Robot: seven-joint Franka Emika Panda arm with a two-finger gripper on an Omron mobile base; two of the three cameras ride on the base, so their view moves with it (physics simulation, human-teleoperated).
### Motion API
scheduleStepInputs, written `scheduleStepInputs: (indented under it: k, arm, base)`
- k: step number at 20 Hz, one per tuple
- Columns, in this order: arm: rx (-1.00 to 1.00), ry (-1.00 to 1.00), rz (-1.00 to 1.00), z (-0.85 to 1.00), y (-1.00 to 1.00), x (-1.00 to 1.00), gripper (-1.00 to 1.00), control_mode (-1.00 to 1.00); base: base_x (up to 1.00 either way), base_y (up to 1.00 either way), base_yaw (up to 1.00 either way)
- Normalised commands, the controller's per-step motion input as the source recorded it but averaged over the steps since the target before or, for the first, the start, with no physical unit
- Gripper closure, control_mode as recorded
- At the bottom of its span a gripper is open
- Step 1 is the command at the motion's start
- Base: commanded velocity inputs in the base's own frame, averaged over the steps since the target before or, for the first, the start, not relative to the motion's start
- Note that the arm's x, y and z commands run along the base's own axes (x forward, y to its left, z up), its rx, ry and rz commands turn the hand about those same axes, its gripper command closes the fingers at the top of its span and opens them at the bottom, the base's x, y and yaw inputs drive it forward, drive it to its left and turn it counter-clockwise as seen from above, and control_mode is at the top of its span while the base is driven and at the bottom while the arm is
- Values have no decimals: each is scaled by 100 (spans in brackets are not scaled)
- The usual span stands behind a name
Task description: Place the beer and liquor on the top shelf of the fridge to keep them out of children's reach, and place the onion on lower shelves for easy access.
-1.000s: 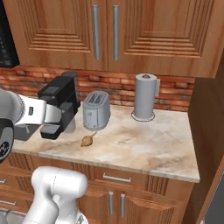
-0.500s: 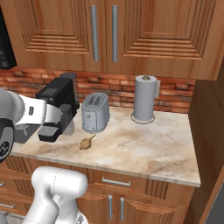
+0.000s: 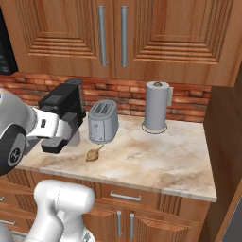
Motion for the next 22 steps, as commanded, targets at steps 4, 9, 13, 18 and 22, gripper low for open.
scheduleStepInputs:
  k: [4, 9, 13, 18, 22]
  arm:
    - [0, 19, 0, -54, 0, 25, -100, -100]
    - [0, 15, 0, -51, 0, 26, -100, -100]
    - [0, 8, 0, -45, 0, 28, -100, -100]
    - [0, 0, 0, -34, 0, 30, -100, -100]
    - [0, 0, 0, -37, 0, 32, -100, -100]
  base:
    - [0, 0, 0]
    - [0, 0, 0]
    - [0, 0, 0]
    - [0, 0, 0]
    - [0, 0, 0]
